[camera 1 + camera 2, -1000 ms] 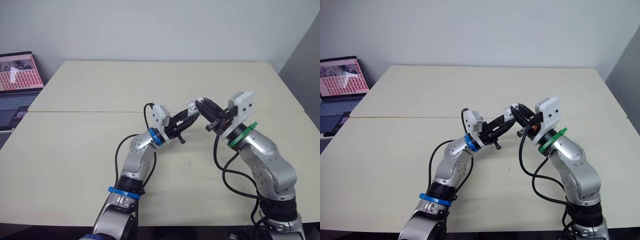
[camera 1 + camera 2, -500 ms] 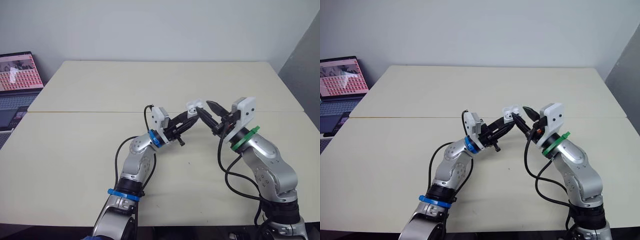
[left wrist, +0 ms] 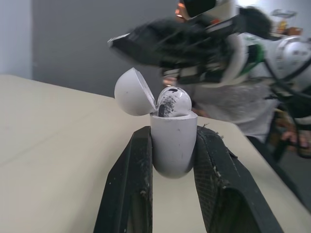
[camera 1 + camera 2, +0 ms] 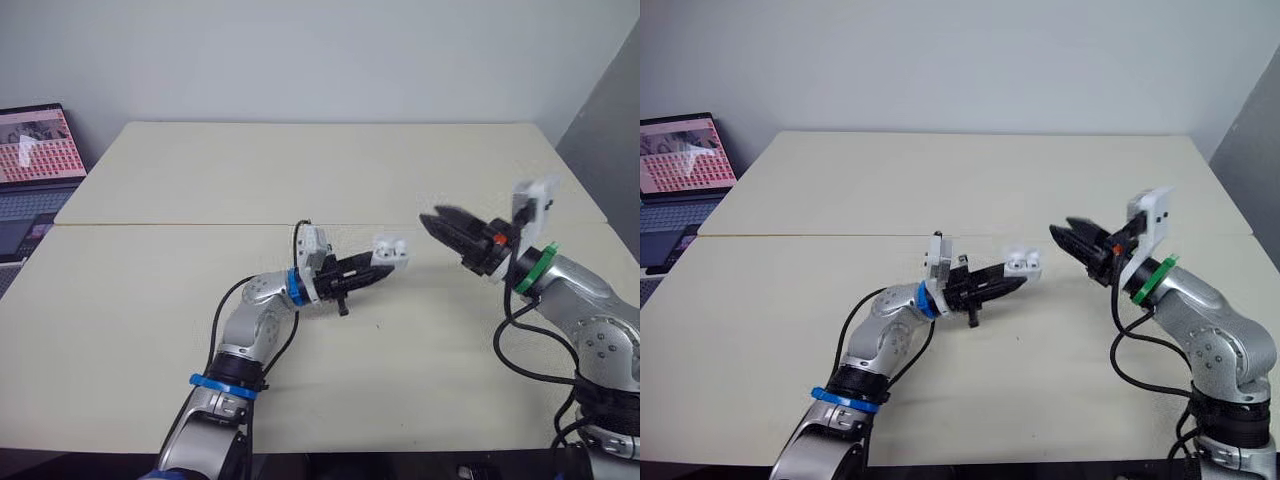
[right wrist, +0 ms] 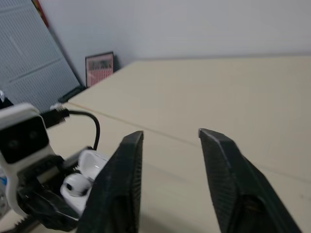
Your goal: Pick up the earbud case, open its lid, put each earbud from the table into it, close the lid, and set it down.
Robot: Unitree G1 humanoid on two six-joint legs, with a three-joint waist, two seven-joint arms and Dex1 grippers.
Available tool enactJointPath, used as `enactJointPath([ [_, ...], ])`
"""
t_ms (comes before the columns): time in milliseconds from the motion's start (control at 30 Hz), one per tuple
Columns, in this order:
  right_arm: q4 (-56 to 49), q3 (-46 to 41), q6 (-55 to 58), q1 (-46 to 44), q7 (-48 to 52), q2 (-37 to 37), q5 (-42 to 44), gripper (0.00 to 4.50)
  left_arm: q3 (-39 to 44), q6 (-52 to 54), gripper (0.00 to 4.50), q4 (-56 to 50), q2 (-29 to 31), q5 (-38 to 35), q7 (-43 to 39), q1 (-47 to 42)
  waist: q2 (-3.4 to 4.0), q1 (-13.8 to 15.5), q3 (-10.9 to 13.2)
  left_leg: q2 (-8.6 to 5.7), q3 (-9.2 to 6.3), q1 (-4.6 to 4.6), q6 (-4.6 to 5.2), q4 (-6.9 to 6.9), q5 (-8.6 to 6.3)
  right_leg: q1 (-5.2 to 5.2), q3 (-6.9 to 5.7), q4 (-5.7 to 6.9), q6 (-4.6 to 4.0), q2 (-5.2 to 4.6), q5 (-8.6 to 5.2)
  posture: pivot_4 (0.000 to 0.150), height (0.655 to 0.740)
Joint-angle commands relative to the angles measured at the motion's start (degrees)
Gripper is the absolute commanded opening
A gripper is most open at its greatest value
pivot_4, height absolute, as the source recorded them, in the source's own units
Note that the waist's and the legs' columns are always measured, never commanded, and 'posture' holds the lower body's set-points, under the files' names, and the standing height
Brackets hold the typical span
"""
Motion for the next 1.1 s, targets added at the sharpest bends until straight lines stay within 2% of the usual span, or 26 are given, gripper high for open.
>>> enactJointPath([
  [33,0.5,1.9,0.5,-0.2,3.3,-2.3,-1.1,0.44,-0.6,2.6,0.77,-2.9,0.7,-2.5,-4.4,-0.3,0.0,0.0,0.0,0.0,0.0,0.0,0.0,0.0,0.0,0.0,0.0,0.0,0.0,0.0,0.0,0.15,0.74],
  [67,0.8,2.4,0.9,-0.3,4.1,-2.8,-1.2,0.06,-0.7,3.2,0.77,-2.9,0.8,-2.6,-5.1,-0.3,0.0,0.0,0.0,0.0,0.01,0.0,0.0,0.0,0.0,0.0,0.01,0.0,0.0,0.0,0.0,0.15,0.74],
  [100,1.0,3.2,1.4,-0.3,5.4,-3.5,-1.1,0.02,-0.9,3.8,0.77,-2.9,1.0,-2.6,-5.7,-0.3,0.0,0.0,0.0,0.0,0.01,0.0,0.0,0.0,0.0,0.0,0.02,0.0,0.0,0.0,0.0,0.15,0.74],
  [433,-3.1,3.8,3.4,0.3,15.4,-5.2,6.3,0.02,-1.0,4.8,0.77,-1.5,0.5,-0.7,-5.3,-0.6,-0.01,0.1,0.0,0.02,-0.03,-0.01,0.01,0.01,0.0,0.01,-0.01,-0.03,0.0,-0.03,0.0,0.15,0.74],
  [733,-3.9,2.4,3.1,0.5,15.7,-4.9,8.4,0.02,-1.0,4.6,0.77,-0.8,0.5,0.0,-5.4,-0.1,-0.01,0.1,0.0,0.03,-0.04,0.0,0.01,0.01,0.0,0.02,-0.01,-0.03,0.0,-0.03,0.0,0.15,0.74],
  [833,-3.0,1.5,1.4,0.4,13.7,-3.8,6.8,0.02,-1.2,6.0,0.77,-0.7,0.5,0.9,-3.6,-0.1,-0.01,0.1,0.0,0.02,-0.04,0.0,0.01,0.01,0.0,0.02,-0.01,-0.04,0.0,-0.03,0.0,0.15,0.74],
  [933,-1.9,1.3,-2.9,2.9,11.9,-4.2,0.6,0.02,-3.3,10.1,0.77,-1.5,1.5,6.6,5.0,0.3,-0.01,0.1,0.0,0.02,-0.06,0.0,0.01,0.01,0.0,0.03,-0.02,-0.04,0.0,-0.03,0.0,0.15,0.74],
  [1100,0.7,1.3,-15.8,11.9,14.2,-6.5,-11.7,0.02,-7.4,14.3,0.77,-3.2,6.3,12.1,7.2,1.0,-0.01,0.2,0.0,-0.01,-0.03,-0.02,0.01,-0.02,-0.01,0.0,0.0,-0.05,0.01,-0.03,0.0,0.15,0.74],
])
